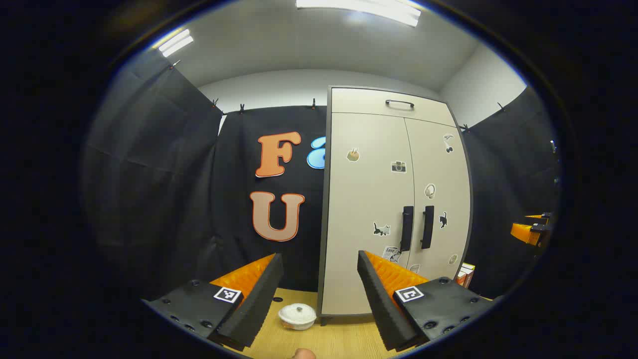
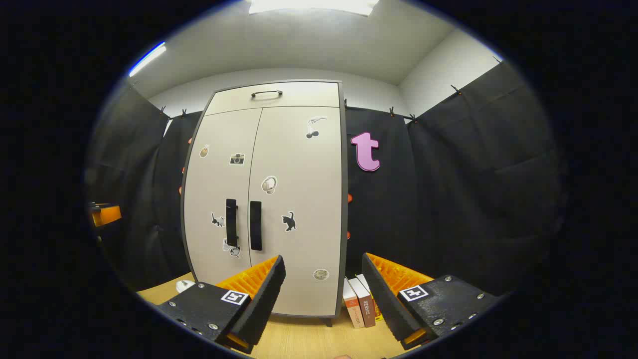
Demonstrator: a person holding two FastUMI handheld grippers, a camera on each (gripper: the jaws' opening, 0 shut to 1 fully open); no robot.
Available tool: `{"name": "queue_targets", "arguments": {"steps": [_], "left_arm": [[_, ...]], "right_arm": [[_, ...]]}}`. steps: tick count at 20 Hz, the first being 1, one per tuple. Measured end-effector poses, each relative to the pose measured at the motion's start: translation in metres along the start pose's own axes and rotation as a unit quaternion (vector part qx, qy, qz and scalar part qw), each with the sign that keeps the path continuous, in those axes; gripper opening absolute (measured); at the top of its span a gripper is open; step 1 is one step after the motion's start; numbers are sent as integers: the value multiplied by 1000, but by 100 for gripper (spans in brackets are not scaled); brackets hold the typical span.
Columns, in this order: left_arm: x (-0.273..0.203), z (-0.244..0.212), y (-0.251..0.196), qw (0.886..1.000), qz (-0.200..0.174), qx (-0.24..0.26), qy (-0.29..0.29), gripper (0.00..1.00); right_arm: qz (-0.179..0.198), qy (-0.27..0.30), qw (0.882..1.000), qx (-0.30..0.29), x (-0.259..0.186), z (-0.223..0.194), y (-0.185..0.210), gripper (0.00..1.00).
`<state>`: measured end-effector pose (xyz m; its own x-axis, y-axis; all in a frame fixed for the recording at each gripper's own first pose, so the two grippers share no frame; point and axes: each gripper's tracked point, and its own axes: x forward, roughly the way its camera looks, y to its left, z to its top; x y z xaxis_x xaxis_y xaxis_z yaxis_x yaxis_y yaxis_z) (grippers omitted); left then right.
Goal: Open the right door of the double-door shoe cabinet with the right hand, and open the left door with the left hand.
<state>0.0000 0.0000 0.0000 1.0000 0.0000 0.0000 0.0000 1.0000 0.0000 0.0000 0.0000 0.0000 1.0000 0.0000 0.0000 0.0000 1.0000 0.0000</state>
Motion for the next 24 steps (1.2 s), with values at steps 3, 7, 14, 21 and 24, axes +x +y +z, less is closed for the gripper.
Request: {"name": "queue_targets", "arguments": {"steps": [3,7,14,21,24], "left_arm": [[0,3,-5,1000,-1,4,-4,96],[0,6,-10,1000,0,5,-7,95],[-1,7,-15,1000,-8,10,-7,96],[-1,3,-13,1000,-9,6,-3,96],[0,2,-13,1000,-11,10,0,96]], "right_arm": [[-1,2,1000,2,1,-2,-1,94],[-4,0,1000,2,-1,1,-3,94],[-8,7,1000,-2,-1,-3,-2,94],[-3,10,1000,-4,4,-3,14,94],[1,17,1000,-3,11,-5,25,94]]}}
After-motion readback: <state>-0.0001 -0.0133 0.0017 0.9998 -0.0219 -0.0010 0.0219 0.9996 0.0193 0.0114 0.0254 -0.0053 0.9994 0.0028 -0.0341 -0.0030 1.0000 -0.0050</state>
